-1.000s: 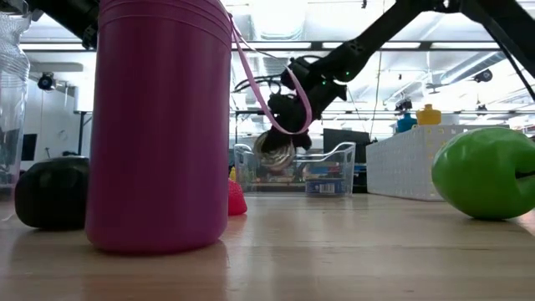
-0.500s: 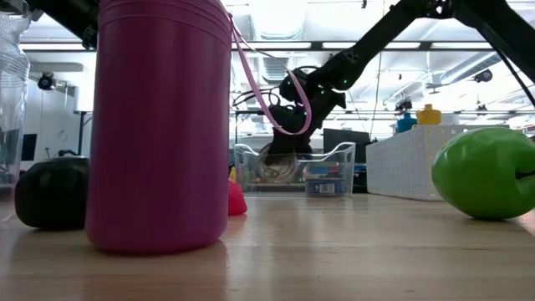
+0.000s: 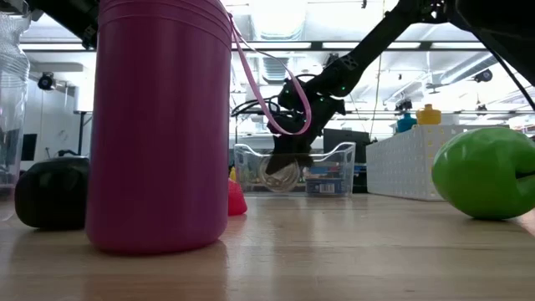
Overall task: Pick & Place Food Item
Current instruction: Put the blue red tuna can into the transparent bin
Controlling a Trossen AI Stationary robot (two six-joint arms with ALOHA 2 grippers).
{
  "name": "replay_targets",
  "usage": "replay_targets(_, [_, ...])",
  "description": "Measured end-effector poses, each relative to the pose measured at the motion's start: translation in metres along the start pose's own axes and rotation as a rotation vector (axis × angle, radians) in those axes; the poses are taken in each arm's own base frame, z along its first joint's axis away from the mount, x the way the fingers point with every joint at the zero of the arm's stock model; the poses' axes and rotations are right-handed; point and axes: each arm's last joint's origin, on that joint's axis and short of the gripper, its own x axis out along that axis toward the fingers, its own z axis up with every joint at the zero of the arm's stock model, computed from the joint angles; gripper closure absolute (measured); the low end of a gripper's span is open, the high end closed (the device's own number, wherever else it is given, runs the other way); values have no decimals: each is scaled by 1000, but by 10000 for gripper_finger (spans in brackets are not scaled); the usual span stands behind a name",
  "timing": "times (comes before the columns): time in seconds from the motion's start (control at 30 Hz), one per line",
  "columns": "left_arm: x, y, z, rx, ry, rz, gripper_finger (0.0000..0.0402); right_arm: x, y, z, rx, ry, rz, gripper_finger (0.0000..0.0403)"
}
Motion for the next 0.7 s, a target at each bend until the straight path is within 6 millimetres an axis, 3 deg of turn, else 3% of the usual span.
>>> replay_targets(0.7, [0, 0, 0, 0, 0, 0, 231, -4, 2, 5, -56, -8, -7, 176])
